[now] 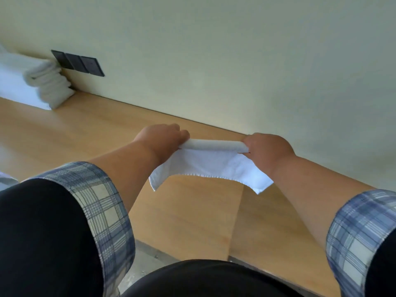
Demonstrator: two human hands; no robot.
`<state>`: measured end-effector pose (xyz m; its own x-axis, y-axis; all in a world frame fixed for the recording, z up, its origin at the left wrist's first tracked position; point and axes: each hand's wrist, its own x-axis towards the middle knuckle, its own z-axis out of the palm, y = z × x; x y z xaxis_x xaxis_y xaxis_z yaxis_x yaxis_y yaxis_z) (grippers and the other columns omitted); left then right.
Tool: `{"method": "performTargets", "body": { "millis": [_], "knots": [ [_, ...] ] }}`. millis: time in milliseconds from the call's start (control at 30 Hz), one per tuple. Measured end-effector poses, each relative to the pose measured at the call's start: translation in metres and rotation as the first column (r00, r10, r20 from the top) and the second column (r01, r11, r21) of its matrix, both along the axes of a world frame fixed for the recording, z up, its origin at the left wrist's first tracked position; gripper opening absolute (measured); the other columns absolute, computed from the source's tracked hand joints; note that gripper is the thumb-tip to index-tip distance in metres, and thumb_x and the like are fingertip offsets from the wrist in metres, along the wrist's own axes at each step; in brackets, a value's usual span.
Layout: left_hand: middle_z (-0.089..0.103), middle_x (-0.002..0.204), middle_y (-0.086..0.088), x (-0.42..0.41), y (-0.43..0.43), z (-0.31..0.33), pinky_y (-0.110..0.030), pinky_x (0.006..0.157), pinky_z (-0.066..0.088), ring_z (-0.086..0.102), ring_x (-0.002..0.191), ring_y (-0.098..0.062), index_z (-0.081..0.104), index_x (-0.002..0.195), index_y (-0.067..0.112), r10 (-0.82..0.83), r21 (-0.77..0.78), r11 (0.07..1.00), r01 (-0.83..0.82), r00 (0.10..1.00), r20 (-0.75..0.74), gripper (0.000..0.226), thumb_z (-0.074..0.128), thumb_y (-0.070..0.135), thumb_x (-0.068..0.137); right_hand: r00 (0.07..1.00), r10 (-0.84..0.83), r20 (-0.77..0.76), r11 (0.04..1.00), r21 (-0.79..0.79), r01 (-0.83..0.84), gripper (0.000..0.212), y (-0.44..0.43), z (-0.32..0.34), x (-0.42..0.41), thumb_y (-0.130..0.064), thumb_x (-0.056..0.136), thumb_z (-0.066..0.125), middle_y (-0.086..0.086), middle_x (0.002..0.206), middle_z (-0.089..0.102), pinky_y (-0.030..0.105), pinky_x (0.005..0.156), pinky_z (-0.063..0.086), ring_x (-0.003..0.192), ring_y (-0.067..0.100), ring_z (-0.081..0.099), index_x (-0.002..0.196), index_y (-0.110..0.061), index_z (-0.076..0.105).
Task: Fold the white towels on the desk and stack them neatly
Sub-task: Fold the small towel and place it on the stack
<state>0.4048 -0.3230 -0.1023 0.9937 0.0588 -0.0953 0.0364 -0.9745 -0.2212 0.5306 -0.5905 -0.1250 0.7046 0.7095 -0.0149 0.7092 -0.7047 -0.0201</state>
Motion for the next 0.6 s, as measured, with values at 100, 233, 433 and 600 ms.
{"method": "performTargets", "body": {
  "millis": [100,233,433,600],
  "knots": [
    [0.038,0.095,0.003,-0.031,0.061,0.006,-0.038,0.063,0.039,0.053,0.092,-0.024,0.044,0.12,0.033,0.033,0.04,0.999,-0.032,0.999,-0.014,0.04,0.06,0.017,0.087,1.0,-0.019,-0.015,0.999,-0.03,0.018,0.015,0.067,-0.003,-0.027,-0.023,0.085,0.061,-0.006,0.081,0.05,0.032,0.063,0.043,0.078,0.025,0.059,0.098,-0.026,0.056],
    [0.045,0.117,-0.001,-0.067,0.125,-0.005,-0.035,0.078,0.04,0.047,0.106,-0.026,0.044,0.126,0.03,0.033,0.126,0.991,-0.042,0.996,0.078,0.061,0.065,0.005,0.074,0.999,0.001,-0.044,0.999,-0.032,-0.003,0.06,0.131,-0.011,-0.049,-0.029,0.063,0.079,-0.004,0.1,0.056,0.034,0.074,0.049,0.092,0.026,0.057,0.119,-0.028,0.055],
    [0.044,0.121,-0.001,-0.101,0.181,-0.065,-0.038,0.096,0.037,0.041,0.109,-0.028,0.046,0.129,0.031,0.03,0.131,0.99,-0.043,0.994,0.101,0.064,0.063,0.005,0.073,0.996,0.02,0.087,0.998,-0.054,-0.015,0.062,0.165,-0.051,-0.069,-0.001,0.079,0.055,0.002,0.127,0.052,0.039,0.095,0.039,0.115,0.029,0.045,0.136,-0.025,0.051],
    [0.041,0.122,0.001,-0.149,0.19,-0.143,-0.033,0.097,0.038,0.04,0.114,-0.023,0.039,0.129,0.03,0.096,0.123,0.99,-0.072,0.975,-0.2,0.063,0.061,0.006,0.076,0.989,0.093,-0.118,0.963,-0.242,-0.119,0.055,0.157,-0.119,-0.118,0.0,0.077,0.036,0.0,0.119,0.046,0.035,0.089,0.036,0.112,0.025,0.043,0.124,-0.023,0.054]
  ]
}}
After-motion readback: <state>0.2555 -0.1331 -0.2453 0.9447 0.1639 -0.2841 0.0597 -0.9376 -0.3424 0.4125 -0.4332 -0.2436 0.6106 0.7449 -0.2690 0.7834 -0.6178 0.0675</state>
